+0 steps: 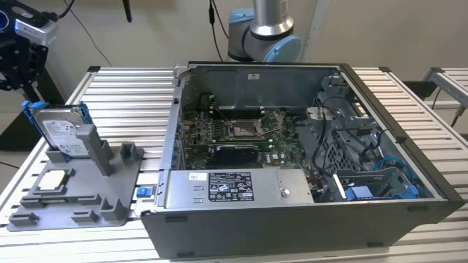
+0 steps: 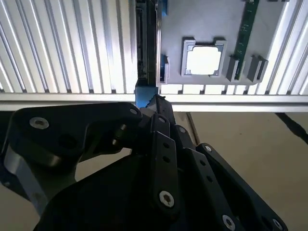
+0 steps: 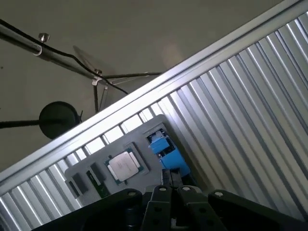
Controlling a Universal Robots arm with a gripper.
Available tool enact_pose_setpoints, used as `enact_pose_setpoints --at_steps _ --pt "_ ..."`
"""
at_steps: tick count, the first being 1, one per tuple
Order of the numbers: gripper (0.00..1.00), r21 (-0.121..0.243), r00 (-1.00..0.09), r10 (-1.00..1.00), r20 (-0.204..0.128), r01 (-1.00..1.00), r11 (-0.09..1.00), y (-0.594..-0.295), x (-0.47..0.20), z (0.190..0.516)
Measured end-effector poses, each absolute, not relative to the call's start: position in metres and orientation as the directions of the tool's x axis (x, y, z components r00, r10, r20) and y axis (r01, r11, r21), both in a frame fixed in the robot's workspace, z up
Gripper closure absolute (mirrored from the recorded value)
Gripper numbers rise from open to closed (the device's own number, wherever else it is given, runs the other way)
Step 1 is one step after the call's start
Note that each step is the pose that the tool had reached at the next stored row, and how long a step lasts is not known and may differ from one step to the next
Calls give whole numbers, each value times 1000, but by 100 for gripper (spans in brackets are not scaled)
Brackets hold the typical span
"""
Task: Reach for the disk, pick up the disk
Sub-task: 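Pick up the disk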
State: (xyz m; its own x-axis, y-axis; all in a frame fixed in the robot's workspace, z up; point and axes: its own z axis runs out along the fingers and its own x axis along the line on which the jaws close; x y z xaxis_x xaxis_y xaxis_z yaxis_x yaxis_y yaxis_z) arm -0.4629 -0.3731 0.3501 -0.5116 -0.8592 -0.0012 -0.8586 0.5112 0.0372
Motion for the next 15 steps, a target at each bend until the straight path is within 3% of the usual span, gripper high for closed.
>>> enact_pose_setpoints --at_steps 15 --pt "100 17 -301 -953 -13 -953 301 -373 -463 349"
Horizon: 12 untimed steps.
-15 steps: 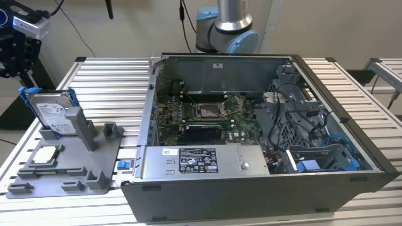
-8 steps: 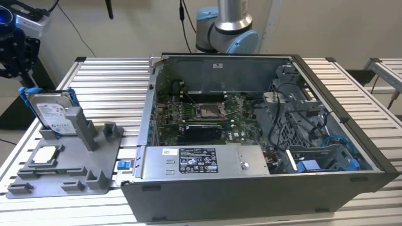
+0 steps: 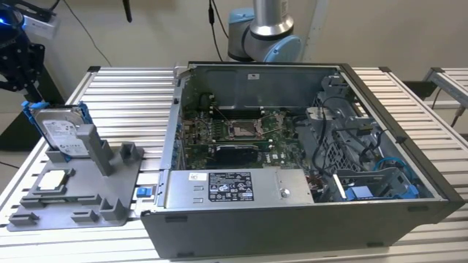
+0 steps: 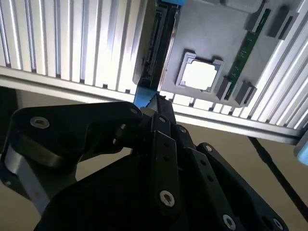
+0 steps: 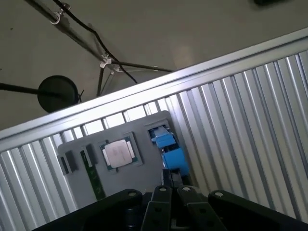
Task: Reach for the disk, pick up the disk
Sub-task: 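Pick up the disk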
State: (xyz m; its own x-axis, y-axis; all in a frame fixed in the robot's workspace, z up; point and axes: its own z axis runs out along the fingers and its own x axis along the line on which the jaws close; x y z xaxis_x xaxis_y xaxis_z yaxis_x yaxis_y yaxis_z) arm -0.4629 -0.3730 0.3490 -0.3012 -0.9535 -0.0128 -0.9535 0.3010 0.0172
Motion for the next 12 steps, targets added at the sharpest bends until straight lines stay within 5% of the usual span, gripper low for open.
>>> enact_pose_setpoints --at_steps 12 --pt "100 11 -184 -983 -14 -983 184 -367 -465 347"
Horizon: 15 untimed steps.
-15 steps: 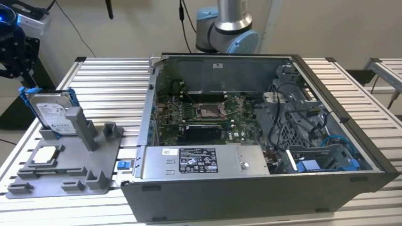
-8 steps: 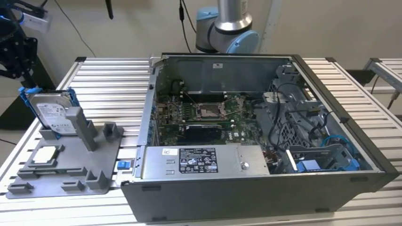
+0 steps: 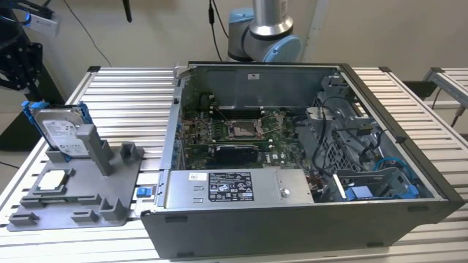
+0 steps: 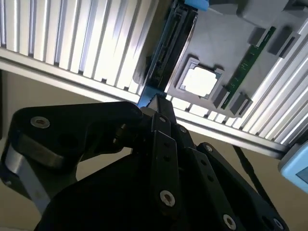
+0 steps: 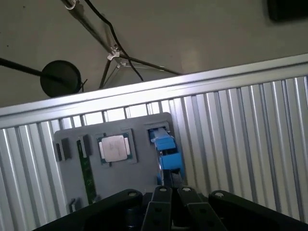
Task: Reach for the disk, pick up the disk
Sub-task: 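Pick up the disk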
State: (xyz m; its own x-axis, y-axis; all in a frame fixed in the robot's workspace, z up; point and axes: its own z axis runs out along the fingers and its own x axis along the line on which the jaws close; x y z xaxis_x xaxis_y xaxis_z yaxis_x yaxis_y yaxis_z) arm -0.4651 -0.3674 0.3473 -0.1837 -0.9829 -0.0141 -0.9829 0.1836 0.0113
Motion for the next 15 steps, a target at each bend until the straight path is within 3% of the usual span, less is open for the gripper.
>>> enact_pose_setpoints --at_steps 15 --pt "100 -6 -157 -987 -20 -988 157 -367 -472 346"
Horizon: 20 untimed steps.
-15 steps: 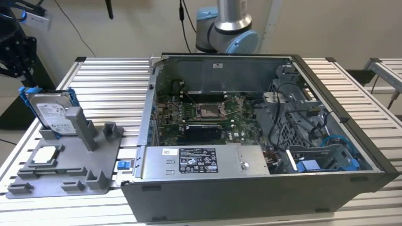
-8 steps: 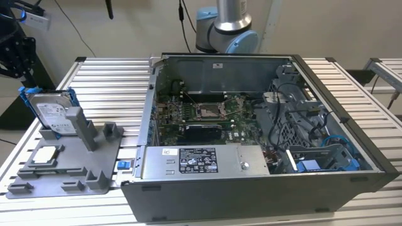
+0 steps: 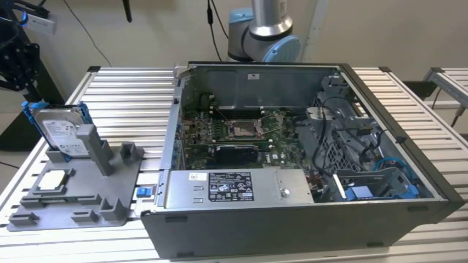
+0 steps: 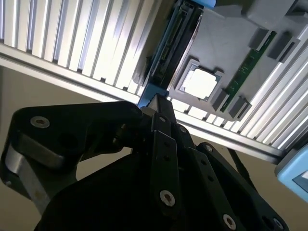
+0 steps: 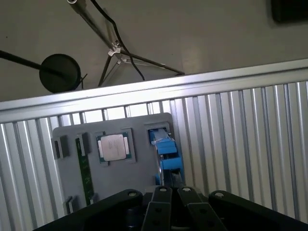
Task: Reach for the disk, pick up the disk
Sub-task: 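Pick up the disk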
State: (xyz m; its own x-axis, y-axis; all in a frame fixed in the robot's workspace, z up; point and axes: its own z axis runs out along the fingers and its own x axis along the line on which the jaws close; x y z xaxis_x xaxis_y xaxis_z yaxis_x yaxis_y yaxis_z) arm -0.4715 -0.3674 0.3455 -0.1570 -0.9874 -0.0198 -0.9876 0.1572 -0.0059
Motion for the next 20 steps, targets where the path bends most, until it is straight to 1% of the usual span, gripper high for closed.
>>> enact_pose_setpoints --at_steps 4,5,20 --pt "100 -6 -157 -987 -20 -988 157 -367 -472 346" --pt "0 -6 -157 -987 -20 -988 157 -367 -472 346" --pt "0 -6 -155 -988 -20 -988 155 -367 -472 342"
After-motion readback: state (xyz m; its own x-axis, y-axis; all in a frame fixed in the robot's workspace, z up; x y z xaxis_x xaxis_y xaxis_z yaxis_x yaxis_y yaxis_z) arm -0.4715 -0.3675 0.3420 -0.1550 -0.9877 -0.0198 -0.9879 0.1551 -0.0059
